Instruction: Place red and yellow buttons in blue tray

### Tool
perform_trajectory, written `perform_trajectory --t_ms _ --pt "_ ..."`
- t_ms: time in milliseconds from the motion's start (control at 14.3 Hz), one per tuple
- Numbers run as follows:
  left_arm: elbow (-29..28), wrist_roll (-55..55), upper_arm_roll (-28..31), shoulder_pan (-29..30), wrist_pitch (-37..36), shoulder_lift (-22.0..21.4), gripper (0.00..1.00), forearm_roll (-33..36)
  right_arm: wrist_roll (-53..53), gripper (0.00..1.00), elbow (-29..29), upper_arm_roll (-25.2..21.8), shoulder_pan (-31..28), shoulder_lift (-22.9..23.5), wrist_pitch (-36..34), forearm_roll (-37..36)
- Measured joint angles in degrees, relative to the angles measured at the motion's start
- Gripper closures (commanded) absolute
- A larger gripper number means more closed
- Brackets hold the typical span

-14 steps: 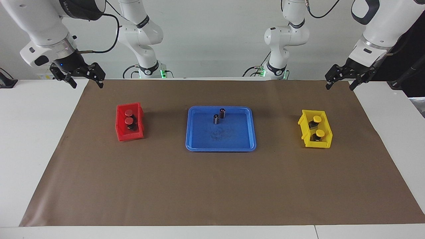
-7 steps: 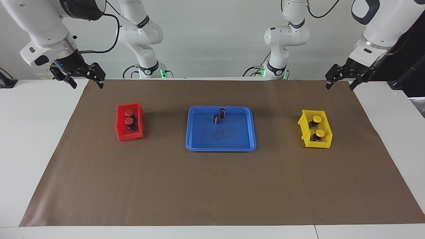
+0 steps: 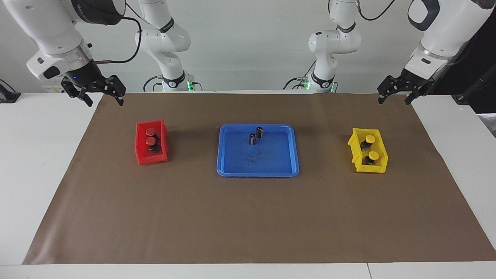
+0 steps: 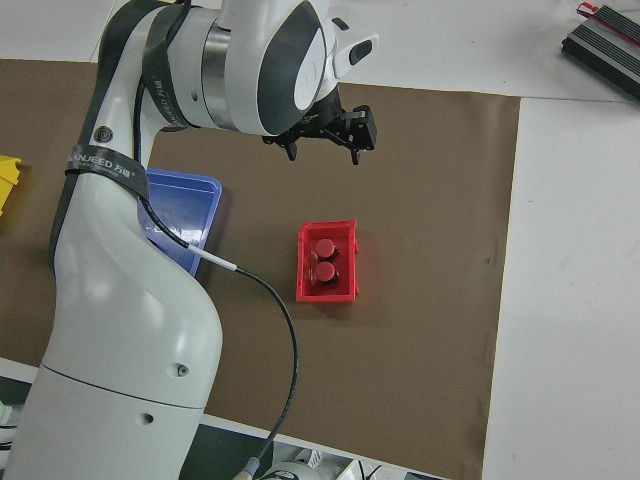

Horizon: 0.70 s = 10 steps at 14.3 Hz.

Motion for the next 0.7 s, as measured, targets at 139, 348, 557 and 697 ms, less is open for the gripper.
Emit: perform_trajectory --t_ms 139,348,557,697 --pt "-1.82 0.00 0.01 0.00 2.24 -0.13 0.00 0.02 -0.40 0.00 -3.95 0.09 0.14 -0.37 3.46 0.23" --pt "-6.39 0.24 0.10 0.77 7.90 -0.11 0.00 0.05 -0.56 0.06 -11.85 0.22 1.93 -0.44 11.18 0.42" --pt "-9.29 0.66 0.20 1.86 10.14 -0.05 0.02 0.05 -0.58 0.18 -17.56 0.28 2.49 0.98 19.04 0.41" --pt "-11.46 0.67 0.20 1.96 12.37 0.04 0.04 0.05 -1.16 0.21 -20.38 0.26 2.43 1.61 22.52 0.42"
